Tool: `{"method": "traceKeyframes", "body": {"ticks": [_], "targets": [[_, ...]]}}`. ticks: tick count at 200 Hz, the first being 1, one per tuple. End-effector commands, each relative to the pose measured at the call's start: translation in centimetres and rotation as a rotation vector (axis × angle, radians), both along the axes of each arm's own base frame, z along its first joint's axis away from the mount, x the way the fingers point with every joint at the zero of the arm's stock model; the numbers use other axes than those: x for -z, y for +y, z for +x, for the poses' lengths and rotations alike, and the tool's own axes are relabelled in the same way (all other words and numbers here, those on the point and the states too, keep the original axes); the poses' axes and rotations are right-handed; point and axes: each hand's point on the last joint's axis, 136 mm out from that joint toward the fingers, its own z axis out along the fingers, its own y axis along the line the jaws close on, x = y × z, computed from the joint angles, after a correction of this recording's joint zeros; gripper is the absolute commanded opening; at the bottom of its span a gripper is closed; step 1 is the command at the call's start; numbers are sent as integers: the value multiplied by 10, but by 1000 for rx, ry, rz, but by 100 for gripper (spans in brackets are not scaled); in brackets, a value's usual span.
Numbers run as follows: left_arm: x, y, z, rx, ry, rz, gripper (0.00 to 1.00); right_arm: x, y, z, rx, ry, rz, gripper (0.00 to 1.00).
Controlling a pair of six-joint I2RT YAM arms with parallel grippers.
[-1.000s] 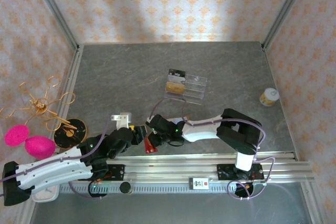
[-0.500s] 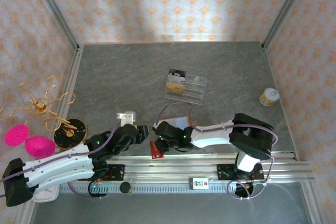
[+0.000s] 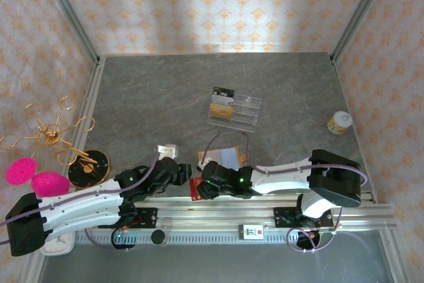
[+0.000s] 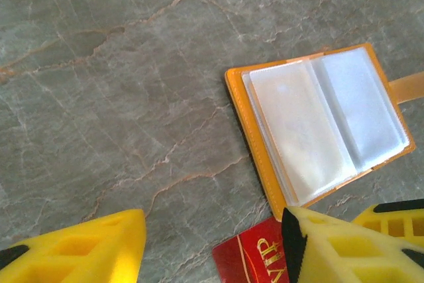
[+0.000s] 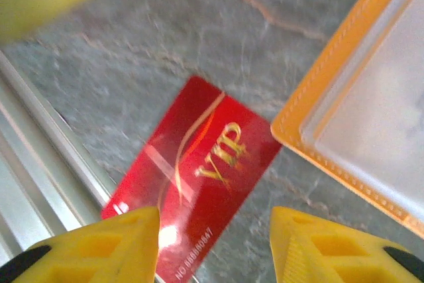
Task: Take the credit cards out of the card holder
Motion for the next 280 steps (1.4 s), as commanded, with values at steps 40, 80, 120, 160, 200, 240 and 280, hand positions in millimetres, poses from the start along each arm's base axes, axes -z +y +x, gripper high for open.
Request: {"method": "traceKeyframes", "body": {"ticks": [40,80,120,160,200,240,280], "targets": [[5,-4,-1,30,10,0,61,19,-12,-4,7,-57,-108,49],[10,-10,-4,61,35,-17,61,20,-17,-7,-4,-62,-121,49],[17,-24,-12,131,91,-37,60,24,-21,-12,-11,-66,-134,49],[23,-34,-22,185,152,-79,59,29,-28,-12,-1,-73,-155,49],[26,-38,-27,206,190,-102,60,35,-30,-15,-5,-83,-177,49],[25,-36,-24,193,191,-112,60,34,-34,-20,-5,-98,-166,49],[22,-38,-23,196,189,-109,60,33,-37,-21,-6,-159,-178,49]]}}
